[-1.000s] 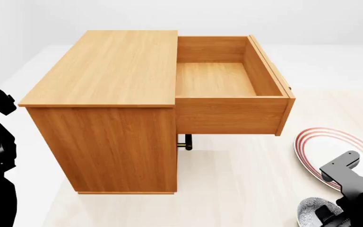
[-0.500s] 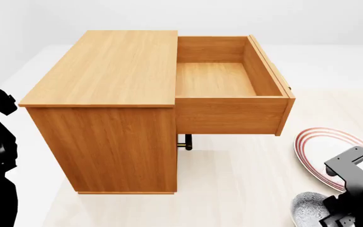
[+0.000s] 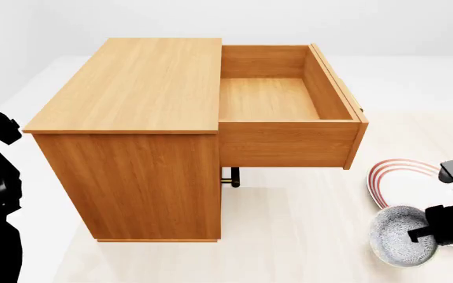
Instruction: Open the top drawer of the cabinet and put the bowl in it.
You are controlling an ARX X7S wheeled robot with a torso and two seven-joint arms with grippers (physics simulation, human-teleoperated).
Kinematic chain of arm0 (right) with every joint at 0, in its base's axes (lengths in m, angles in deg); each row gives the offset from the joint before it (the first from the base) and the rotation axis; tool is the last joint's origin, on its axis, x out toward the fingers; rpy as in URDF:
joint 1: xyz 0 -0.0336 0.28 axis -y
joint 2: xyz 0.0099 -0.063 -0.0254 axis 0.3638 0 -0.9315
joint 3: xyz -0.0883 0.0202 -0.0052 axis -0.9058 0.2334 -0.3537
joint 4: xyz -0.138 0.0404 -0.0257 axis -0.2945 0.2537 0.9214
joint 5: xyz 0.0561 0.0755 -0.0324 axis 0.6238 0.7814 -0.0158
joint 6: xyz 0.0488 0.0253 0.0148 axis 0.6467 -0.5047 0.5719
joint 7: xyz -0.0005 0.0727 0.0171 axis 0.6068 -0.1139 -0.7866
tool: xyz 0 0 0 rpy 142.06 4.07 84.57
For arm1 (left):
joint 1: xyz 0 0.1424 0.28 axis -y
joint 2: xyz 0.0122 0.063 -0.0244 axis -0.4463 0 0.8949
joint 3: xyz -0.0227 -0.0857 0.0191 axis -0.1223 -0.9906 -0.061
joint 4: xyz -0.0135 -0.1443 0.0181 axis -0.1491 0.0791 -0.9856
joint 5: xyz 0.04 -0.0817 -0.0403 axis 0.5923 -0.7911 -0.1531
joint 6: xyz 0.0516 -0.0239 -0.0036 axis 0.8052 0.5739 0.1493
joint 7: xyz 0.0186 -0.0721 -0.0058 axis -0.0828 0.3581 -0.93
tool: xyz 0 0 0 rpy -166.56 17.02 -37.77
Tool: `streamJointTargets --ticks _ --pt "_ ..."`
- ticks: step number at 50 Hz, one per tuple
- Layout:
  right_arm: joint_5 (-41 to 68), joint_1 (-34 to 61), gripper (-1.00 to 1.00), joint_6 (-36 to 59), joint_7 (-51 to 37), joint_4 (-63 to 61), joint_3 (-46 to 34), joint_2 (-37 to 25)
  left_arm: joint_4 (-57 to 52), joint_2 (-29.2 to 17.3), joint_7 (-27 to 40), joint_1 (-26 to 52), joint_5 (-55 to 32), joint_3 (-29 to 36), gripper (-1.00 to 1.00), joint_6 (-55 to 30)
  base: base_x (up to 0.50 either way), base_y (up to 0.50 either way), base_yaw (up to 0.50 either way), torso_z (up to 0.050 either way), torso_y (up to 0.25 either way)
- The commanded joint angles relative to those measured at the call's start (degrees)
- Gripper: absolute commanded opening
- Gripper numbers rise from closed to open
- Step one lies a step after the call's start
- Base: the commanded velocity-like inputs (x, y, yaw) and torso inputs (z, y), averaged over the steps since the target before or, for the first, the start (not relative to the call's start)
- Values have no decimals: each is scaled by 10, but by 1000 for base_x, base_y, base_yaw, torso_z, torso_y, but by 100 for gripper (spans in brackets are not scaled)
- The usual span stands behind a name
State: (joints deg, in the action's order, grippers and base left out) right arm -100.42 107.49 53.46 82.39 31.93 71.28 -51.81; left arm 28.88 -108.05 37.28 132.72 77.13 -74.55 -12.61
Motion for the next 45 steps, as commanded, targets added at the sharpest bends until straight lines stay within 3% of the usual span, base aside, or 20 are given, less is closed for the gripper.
streamJointTargets --ticks 1,23,45 --pt "-7 42 -100 18 -21 -3 28 3 0 -1 0 0 0 -2 100 -1 0 0 0 0 0" --pt "-31 258 -100 44 -154 43 133 80 0 -2 -1 -2 -1 -6 100 -1 0 0 0 0 0" --pt "-59 462 -100 -12 -283 91 116 156 0 -7 -2 0 0 -7 100 -4 0 0 0 0 0"
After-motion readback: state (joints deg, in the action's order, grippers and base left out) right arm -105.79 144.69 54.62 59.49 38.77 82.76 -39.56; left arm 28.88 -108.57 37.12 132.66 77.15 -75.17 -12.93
